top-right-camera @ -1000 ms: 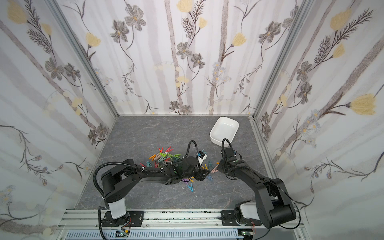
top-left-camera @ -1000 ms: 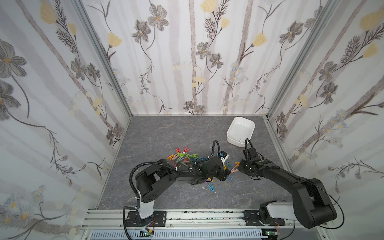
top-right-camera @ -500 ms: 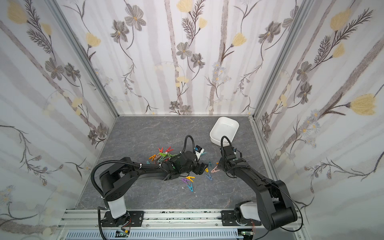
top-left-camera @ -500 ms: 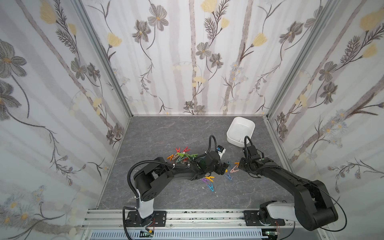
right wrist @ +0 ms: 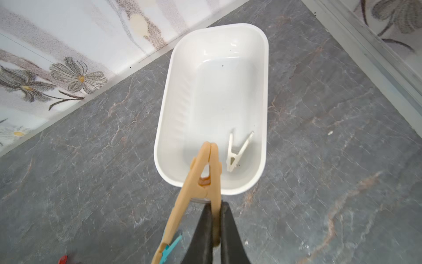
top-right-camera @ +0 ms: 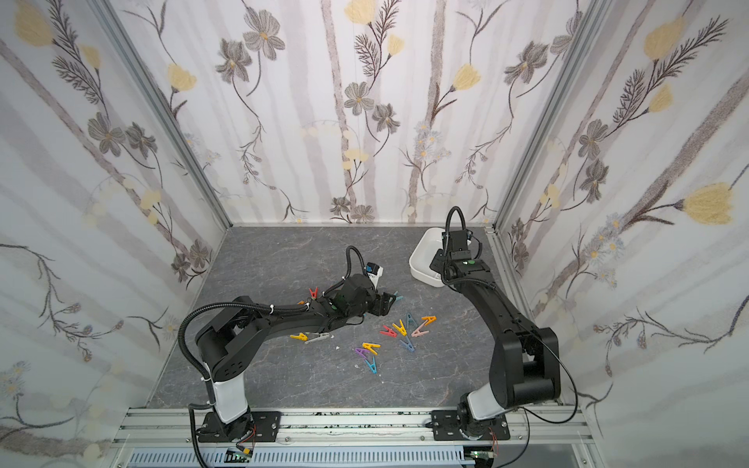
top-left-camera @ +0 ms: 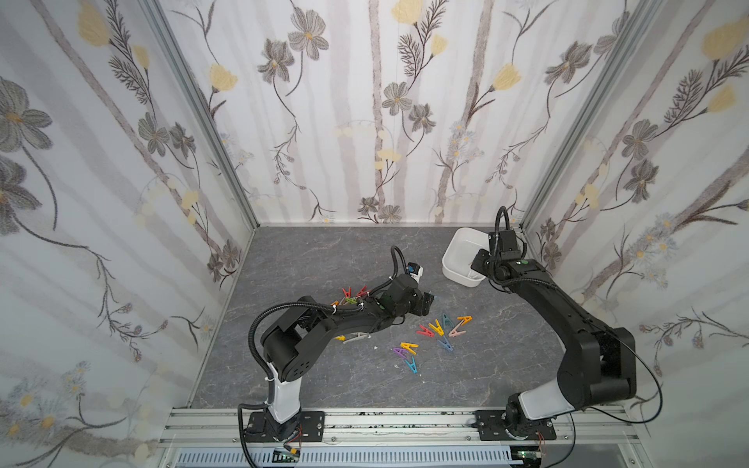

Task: Put the clothespins into the storage box
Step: Place the clothespin in the storage box, then pick up the clothespin from the center of the board.

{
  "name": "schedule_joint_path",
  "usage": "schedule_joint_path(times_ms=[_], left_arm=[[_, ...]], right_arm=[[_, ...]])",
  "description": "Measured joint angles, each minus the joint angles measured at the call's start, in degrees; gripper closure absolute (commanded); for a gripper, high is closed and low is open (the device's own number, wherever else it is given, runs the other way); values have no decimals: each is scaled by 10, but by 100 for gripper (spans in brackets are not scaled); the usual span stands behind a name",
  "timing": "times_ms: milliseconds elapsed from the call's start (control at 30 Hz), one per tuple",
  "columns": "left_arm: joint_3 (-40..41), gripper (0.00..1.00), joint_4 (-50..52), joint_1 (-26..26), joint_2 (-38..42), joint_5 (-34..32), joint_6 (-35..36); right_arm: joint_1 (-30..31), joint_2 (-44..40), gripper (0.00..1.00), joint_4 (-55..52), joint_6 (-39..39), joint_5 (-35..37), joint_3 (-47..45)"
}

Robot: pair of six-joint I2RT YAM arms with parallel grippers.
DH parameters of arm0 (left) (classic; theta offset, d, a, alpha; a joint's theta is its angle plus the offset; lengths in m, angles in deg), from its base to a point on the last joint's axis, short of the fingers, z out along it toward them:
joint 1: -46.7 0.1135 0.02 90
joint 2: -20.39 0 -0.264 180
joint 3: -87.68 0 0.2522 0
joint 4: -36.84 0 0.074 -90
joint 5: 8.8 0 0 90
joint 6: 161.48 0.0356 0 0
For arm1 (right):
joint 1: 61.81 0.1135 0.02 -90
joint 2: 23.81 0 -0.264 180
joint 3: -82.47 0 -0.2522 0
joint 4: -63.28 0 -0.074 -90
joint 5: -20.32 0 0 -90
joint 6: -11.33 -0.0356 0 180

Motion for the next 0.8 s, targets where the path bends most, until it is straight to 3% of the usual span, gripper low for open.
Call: schedule_joint_path(times_ms=[333, 467, 600, 800], left_arm=[[-31, 27, 47, -1, -38, 2, 14], [-55, 27, 61, 3, -52, -3, 27], [-64, 27, 64, 6, -50, -5, 32], [-12, 29, 52, 6, 21, 0, 32]], right_arm=[[-32, 151, 82, 23, 21, -22, 101], [-32, 161, 63, 25, 25, -28, 104], [-30, 137, 62, 24, 29, -38, 93], [38, -3, 64, 28, 9, -28, -31]])
